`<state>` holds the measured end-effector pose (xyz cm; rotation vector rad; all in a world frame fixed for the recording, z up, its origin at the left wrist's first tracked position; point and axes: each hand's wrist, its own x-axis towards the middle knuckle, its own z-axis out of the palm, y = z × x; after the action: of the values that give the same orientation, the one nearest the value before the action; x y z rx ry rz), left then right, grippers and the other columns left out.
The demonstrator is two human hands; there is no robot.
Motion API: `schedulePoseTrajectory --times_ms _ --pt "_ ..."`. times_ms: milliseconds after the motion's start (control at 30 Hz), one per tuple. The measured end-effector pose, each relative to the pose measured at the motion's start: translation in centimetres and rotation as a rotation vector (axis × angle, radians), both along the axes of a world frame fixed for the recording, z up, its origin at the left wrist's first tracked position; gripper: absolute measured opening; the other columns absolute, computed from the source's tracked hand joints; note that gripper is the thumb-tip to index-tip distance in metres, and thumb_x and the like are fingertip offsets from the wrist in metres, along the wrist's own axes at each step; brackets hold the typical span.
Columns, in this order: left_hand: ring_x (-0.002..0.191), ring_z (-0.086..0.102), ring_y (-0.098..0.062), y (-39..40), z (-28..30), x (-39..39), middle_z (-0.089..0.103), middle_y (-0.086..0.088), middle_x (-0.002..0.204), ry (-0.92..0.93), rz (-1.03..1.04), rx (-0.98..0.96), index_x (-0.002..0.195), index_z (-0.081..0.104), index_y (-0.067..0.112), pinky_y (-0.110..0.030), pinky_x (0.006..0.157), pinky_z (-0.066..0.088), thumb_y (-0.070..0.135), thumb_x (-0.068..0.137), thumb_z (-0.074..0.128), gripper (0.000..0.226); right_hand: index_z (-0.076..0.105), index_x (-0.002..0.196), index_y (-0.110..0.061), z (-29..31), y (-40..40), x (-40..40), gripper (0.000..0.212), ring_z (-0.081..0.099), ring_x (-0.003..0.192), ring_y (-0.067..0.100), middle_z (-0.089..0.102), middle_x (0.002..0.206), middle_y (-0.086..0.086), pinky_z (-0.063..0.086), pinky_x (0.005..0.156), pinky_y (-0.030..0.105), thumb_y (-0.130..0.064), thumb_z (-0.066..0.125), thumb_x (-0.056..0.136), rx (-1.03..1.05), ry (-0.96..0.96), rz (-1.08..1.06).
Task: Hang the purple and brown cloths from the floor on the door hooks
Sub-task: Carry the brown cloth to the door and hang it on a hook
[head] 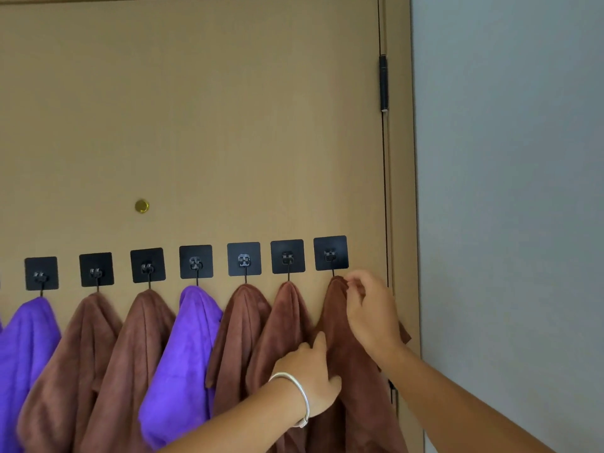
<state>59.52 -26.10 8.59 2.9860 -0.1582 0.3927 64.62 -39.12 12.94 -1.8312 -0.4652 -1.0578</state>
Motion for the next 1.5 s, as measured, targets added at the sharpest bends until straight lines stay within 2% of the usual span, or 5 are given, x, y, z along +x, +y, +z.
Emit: schedulePoseTrajectory --times_ms 233,367,700,1267,1500 --pt "0.109 0.049 0.003 4.8 -2.2 -2.0 0.047 0.023 0.120 -0.726 -0.116 -0.511 0.125 0.047 0.041 -0.019 0.091 0.042 0.039 0.087 0.052 0.038 0.052 0.131 -0.029 -5.5 4.7 -2.5 0.032 0.053 0.116 0.002 0.058 0.123 -0.016 0.042 0.102 0.024 -0.024 0.043 0.101 0.073 0.382 0.285" --pt "0.136 0.030 -0.009 6.3 -3.3 -0.5 0.030 0.009 0.150 -0.462 0.050 -0.608 0.149 0.025 0.026 -0.023 0.108 0.024 0.042 0.095 0.045 0.060 0.039 0.144 -0.026 -7.6 5.9 -2.2 0.042 0.040 0.131 0.006 0.044 0.144 -0.011 0.030 0.111 0.025 -0.026 0.039 0.102 -0.081 0.402 0.186" --pt "0.145 0.014 -0.016 6.2 -4.7 0.6 -0.003 -0.004 0.161 -0.281 0.121 -0.008 0.152 -0.003 0.013 -0.031 0.113 0.025 0.038 0.100 0.026 0.065 0.005 0.153 -0.020 -10.1 6.9 -1.4 0.059 0.006 0.146 0.010 0.015 0.159 -0.005 0.011 0.119 0.029 -0.034 0.029 0.101 -0.599 0.279 -0.037" --pt "0.141 0.028 -0.017 11.6 -6.0 -3.8 0.034 0.001 0.152 -0.545 -0.077 0.160 0.147 0.032 0.023 -0.034 0.114 0.026 0.046 0.096 0.036 0.056 0.034 0.147 -0.014 -9.9 8.9 -3.8 0.061 0.023 0.144 0.027 0.033 0.153 0.011 0.022 0.116 0.049 -0.009 0.055 0.089 -0.618 -0.090 -0.086" --pt "0.142 0.029 -0.022 22.3 -7.9 -7.0 0.032 -0.004 0.154 -0.465 0.187 0.197 0.148 0.032 0.021 -0.051 0.112 0.027 0.047 0.090 0.041 0.064 0.036 0.147 -0.022 -9.6 14.8 -6.5 0.055 0.021 0.145 0.025 0.031 0.154 0.006 0.023 0.115 0.051 -0.033 0.043 0.093 -0.812 -0.166 -0.048"
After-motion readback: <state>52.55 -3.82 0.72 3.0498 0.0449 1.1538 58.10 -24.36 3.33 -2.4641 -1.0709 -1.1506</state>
